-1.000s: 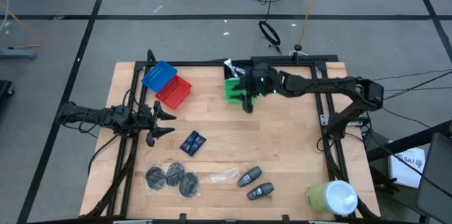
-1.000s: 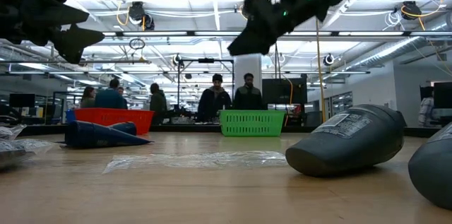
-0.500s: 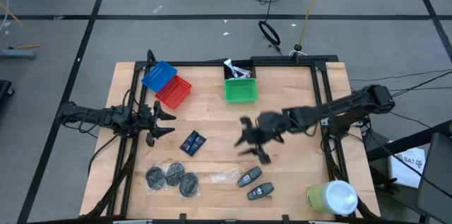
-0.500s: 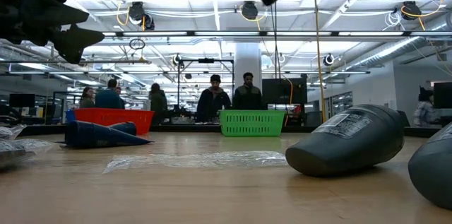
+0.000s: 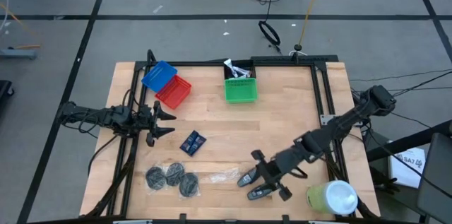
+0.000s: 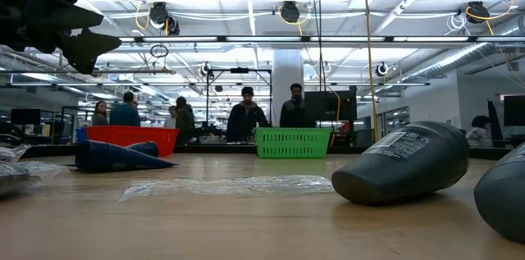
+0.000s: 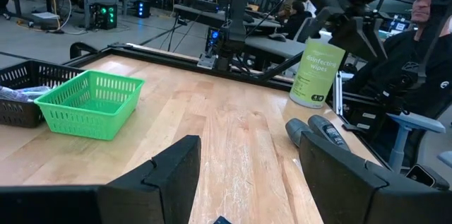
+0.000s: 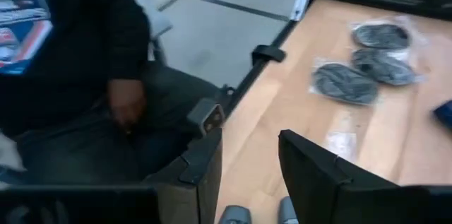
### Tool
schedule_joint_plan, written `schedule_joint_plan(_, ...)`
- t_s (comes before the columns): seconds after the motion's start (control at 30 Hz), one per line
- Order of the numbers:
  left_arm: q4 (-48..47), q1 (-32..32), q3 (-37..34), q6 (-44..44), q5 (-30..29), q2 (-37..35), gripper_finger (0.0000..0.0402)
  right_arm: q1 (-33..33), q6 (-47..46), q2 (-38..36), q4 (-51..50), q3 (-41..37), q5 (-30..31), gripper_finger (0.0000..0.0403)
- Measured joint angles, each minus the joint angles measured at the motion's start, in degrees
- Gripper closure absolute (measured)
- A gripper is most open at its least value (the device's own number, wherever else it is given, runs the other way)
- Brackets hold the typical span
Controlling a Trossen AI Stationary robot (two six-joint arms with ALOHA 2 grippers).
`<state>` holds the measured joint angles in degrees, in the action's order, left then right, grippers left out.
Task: Pick & Place Travel size toiletries
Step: Put the bottom gray deodorant into the green bin
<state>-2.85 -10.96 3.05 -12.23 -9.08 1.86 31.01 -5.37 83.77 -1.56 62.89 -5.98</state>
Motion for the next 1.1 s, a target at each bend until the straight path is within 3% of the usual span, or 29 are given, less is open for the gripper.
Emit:
schedule_joint_plan(0.17,0.00,0.00,0.00,0.00,0.01,0.00,0.0165,4.18,-0.05,0.00,-0.84,0.33,12.32,0.0292)
schedule_joint_plan(0.43,0.00,0.00,0.00,0.00,0.00,0.00,0.0165,4.96,-7.06,3.89,-18.53,8.74,12.04,0.0349)
schedule_joint_plan(0.63,0.00,0.00,0.00,0.00,0.00,0.01,0.0165,2.52,-6.84,9.67,-19.69,8.12,12.10,0.0356)
schedule_joint_plan(0.87,-0.02,0.00,0.00,0.00,0.00,0.00,0.0165,-0.38,-4.02,16.64,-20.18,6.63,10.38,0.0339)
schedule_joint_plan(1.1,-0.02,0.00,0.00,0.00,0.00,0.01,0.0165,-2.19,-2.53,19.28,-20.98,5.99,7.24,0.0246)
